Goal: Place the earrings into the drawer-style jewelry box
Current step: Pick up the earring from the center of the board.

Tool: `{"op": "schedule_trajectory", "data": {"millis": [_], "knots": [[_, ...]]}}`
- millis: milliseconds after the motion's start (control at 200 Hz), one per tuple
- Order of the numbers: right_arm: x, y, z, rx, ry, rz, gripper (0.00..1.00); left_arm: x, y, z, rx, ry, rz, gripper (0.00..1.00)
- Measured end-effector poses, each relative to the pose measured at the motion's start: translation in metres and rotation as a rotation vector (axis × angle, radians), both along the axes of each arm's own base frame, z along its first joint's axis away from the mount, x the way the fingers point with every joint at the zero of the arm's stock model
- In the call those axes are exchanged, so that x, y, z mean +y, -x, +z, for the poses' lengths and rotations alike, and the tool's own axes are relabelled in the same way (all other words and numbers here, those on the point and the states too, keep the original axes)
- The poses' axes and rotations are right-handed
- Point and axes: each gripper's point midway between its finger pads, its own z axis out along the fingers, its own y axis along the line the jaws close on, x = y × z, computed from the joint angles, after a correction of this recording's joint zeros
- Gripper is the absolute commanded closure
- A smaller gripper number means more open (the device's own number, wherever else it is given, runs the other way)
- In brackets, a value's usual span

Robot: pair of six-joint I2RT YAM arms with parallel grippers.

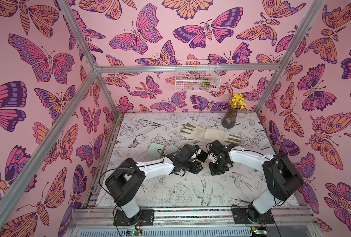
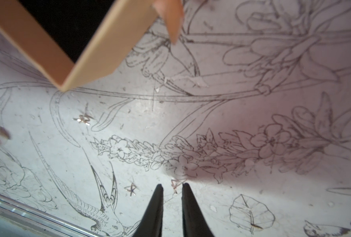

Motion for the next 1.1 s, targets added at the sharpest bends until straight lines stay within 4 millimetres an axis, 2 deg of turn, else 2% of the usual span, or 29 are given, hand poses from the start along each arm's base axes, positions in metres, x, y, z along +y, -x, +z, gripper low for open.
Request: {"op": "schedule_trajectory", "data": {"millis": [305, 761, 961, 1101], "knots": [[-0.001, 0.001, -0.006, 0.019, 0.011, 0.0, 0.83, 0.0, 0.0, 0.0, 0.002, 0.0, 0.002, 0.54], [0.0, 0.002, -0.006, 0.023, 0.01, -0.001, 1.0, 0.0, 0.0, -0.001, 0.003, -0.001, 0.003, 0.54], [0.0, 0.002, -0.004, 0.022, 0.008, -0.016, 1.0, 0.001, -0.001, -0.001, 0.0, -0.003, 0.006, 0.55], [0.001, 0.0, 0.007, 0.0, -0.012, -0.047, 1.0, 0.002, -0.003, -0.001, -0.01, -0.011, 0.017, 0.55]]}}
